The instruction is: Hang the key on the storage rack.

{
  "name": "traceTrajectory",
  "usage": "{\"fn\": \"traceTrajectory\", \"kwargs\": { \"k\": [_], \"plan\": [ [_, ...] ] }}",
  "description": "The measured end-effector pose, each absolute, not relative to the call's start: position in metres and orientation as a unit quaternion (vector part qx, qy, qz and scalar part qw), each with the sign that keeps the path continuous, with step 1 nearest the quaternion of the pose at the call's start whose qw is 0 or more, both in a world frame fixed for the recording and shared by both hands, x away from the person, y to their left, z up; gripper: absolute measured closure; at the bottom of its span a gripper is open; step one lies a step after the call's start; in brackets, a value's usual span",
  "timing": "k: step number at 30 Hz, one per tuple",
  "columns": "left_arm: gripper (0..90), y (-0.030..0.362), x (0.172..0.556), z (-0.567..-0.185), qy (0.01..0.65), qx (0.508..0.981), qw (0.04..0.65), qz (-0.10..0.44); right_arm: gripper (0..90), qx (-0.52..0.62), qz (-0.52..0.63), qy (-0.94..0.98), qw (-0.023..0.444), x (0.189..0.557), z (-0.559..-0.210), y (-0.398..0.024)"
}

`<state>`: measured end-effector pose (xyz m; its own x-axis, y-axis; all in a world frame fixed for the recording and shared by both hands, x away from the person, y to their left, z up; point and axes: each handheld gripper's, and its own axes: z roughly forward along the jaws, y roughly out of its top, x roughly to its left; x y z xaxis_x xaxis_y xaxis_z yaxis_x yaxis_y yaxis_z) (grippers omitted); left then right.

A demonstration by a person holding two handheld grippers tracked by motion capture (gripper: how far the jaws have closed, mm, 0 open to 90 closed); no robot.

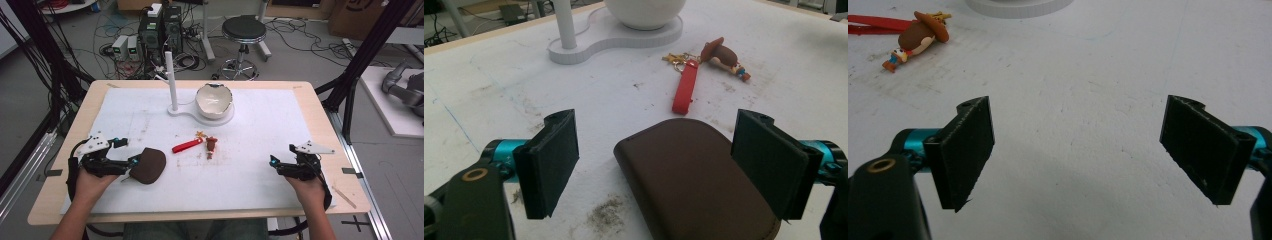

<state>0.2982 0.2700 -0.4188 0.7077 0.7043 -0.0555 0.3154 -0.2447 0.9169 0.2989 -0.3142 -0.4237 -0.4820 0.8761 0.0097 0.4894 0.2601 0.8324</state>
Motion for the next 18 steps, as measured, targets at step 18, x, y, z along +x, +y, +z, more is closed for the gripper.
{"fn": "traceTrajectory", "kwargs": {
  "k": [18],
  "plan": [
    [19.0,0.2687,0.2978,-0.4188,0.325,0.772,0.514,0.187,14.3,0.447,0.406,0.762,0.234,0.299,-0.4232,-0.3052]
  ]
}}
